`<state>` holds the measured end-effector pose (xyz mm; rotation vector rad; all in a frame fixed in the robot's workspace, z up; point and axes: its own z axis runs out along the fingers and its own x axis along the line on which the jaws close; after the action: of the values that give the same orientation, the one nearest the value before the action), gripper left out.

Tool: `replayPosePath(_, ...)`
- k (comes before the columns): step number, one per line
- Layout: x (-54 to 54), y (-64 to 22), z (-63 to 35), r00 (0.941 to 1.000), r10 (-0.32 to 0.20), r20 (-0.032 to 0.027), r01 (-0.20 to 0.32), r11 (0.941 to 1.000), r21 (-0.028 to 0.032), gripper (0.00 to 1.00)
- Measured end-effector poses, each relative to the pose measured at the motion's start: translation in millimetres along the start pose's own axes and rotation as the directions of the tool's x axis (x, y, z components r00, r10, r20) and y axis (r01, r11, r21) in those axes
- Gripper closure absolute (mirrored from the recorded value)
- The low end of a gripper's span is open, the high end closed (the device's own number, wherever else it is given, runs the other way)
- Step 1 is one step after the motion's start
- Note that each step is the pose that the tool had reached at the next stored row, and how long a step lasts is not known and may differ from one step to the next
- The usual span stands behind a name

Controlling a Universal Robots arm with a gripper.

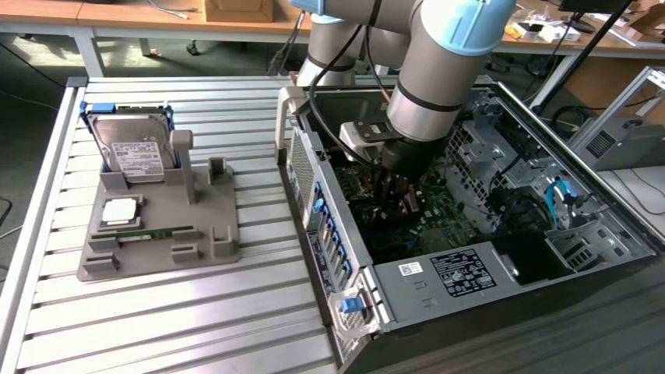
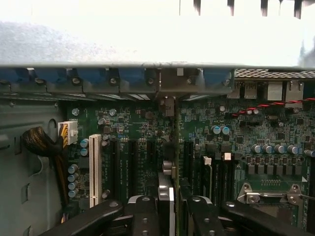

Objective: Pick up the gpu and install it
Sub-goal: 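Insert the gpu into the slot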

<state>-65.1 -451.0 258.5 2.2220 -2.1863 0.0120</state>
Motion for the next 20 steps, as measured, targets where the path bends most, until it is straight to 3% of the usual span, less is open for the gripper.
replayPosePath(9,0.3,0.0,1.0,1.0,0.0,-0.0037,0.0,1.0,-0.0001,0.73)
replayPosePath(20,1.5,0.0,1.1,1.0,0.0,-0.0036,0.0,1.0,0.0,0.73)
